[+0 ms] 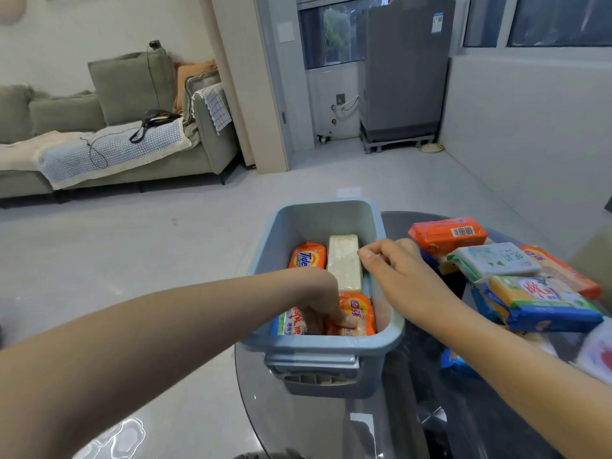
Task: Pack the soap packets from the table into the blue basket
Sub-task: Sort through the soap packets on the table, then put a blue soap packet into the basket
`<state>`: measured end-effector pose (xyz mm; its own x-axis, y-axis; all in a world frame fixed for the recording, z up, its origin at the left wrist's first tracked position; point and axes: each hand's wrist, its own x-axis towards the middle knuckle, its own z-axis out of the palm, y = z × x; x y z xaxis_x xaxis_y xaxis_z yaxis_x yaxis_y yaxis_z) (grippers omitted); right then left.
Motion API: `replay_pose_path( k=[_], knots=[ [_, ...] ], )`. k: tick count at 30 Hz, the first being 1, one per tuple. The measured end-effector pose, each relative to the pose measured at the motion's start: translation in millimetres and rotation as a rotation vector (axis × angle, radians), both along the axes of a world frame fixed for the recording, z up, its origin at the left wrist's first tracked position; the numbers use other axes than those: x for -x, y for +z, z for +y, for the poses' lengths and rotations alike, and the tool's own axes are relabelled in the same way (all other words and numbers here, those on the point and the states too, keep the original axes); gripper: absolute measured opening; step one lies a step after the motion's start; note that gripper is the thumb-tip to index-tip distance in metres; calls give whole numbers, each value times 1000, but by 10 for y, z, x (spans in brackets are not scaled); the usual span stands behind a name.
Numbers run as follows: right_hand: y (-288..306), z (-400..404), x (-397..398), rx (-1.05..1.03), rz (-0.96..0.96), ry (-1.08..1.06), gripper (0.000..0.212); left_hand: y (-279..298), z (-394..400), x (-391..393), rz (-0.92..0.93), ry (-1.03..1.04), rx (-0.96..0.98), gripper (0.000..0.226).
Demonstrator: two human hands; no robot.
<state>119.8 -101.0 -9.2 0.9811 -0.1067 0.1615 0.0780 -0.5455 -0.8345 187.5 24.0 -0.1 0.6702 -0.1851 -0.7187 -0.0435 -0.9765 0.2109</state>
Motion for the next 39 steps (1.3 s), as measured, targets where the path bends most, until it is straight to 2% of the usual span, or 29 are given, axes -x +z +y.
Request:
replay_pose_path(
  k=[4,11,15,20,26,28,30,32,34,39],
  knots=[
    [-6,-4,36,1,-7,17,22,-3,60,-25,7,-11,57,31],
    [-12,-28,39,-23,-9,26,22,-94,113,-31,-191,-75,42,32],
    [-32,-55,79,-36,-22,53,22,-94,127,-18,-413,-193,-27,39],
    [-33,-96,176,-72,-22,81,20,-86,220,-63,-292,-55,83,43],
    [-7,-210,268,-153,-25,97,15,-26,216,-40,-259,7,139,45],
    [13,-296,287,-204,-16,84,14,23,217,16,-333,-2,172,47],
    [18,-409,292,-230,-4,50,15,89,197,87,-535,-5,290,38],
    [3,-527,300,-254,14,16,17,194,144,193,-649,67,528,24],
    [-16,-637,320,-261,34,-5,19,293,56,308,-682,133,721,16],
    [-25,-937,401,-304,23,-90,22,333,-328,635,-676,130,938,12]
  ],
)
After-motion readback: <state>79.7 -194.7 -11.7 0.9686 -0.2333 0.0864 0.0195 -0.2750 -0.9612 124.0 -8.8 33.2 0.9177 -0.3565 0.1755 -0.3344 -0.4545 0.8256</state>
